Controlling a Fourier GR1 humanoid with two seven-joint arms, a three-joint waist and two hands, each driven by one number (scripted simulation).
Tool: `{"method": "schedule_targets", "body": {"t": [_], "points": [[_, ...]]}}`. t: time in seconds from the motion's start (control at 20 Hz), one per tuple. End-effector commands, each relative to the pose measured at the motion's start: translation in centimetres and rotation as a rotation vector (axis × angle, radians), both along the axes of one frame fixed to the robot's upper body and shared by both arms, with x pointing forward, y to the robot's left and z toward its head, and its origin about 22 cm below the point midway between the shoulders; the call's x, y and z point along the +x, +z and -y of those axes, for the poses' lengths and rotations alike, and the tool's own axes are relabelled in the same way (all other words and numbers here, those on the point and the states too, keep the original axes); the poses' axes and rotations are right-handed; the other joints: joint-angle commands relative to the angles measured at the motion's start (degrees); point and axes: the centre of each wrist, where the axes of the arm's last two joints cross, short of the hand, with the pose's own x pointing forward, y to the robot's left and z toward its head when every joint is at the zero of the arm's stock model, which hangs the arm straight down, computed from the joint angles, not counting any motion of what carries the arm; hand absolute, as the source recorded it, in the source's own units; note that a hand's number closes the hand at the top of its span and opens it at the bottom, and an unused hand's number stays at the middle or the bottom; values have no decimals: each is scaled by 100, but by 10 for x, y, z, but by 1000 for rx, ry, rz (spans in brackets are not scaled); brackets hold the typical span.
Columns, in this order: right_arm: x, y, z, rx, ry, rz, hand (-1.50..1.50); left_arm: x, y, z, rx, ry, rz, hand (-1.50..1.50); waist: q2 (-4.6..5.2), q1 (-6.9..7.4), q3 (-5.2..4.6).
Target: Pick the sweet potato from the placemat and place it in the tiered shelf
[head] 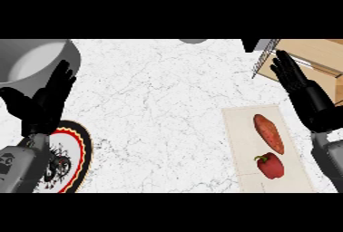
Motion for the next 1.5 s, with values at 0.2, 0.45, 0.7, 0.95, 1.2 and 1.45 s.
{"method": "schedule_targets", "body": {"t": [0.2, 0.45, 0.7, 0.95, 1.2, 1.45], "points": [[21, 36, -27, 402, 568, 176, 150, -2, 13, 13, 71, -116, 71, 0, 84, 615, 60], [21, 0, 81, -38, 468, -158, -150, -13, 1, 33, 51, -210, 55, 0, 195, 669, 19], [17, -7, 102, 20, 791, -196, -150, -22, -2, 24, 54, -219, 27, 0, 152, 697, 33], [19, 33, 132, -36, 849, -150, -150, -22, 1, 27, 25, -183, 37, 0, 103, 483, 32], [30, 68, 125, -254, 834, -96, -150, -30, -3, 32, 38, -202, 29, 0, 95, 559, 31], [27, 79, 116, -435, 879, -67, -150, -33, 1, 10, 65, -172, 27, 0, 78, 561, 22]]}}
